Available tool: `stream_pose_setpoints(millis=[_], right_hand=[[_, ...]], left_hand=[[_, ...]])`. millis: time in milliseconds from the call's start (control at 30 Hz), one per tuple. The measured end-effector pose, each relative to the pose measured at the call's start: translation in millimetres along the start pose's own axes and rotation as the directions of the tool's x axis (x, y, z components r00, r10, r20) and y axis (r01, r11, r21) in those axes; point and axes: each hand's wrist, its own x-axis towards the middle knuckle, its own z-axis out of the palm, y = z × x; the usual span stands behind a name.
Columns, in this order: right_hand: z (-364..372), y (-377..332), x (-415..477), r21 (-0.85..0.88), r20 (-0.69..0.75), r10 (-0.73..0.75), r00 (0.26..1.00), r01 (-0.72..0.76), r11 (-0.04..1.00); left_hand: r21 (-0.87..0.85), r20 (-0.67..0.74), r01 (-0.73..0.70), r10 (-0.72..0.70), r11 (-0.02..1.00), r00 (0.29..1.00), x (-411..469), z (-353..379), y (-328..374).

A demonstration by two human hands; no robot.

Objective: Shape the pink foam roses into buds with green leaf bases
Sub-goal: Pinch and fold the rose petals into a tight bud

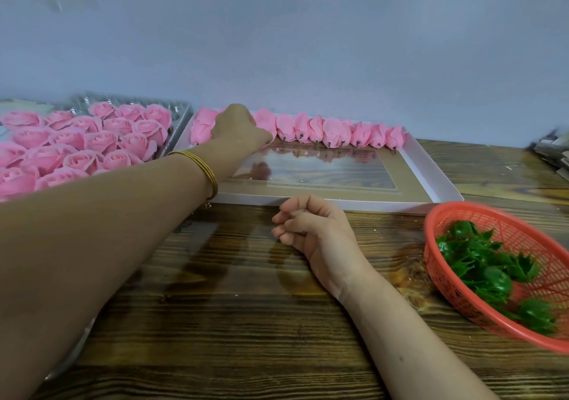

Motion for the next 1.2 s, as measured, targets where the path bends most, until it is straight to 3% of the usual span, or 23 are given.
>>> stream_pose_setpoints(millis=[200,400,600,867,1200], right_hand=[[1.5,-0.7,0.3,-0.001,-0.006,0.001,1.000,-0.001,1.000],[1.4,-2.5,-0.1,0.039,-0.026,0.024,0.999,-0.023,0.999],[0.5,-4.8,1.8,0.123,-0.061,0.028,0.998,-0.020,0.992],[-1.2,-5.8,2.3,0.302,-0.113,0.038,0.993,-0.002,0.953],[-2.1,-5.5,-0.2,0.250,-0.067,0.024,0.997,-0.007,0.968]], left_hand=[[-0.317,0.008,0.066,-0.067,0.946,0.998,-14.5,-1.1,24.0],[-0.569,0.044,0.075,-0.060,0.819,0.997,-43.9,-3.4,46.5],[-0.657,0.026,0.077,-0.080,0.750,0.996,-82.1,-13.8,52.5],[-0.643,-0.122,-0.065,-0.018,0.763,0.992,-137.1,-19.3,34.3],[-0.674,-0.076,-0.023,-0.038,0.738,0.996,-176.2,-18.4,-1.6]])
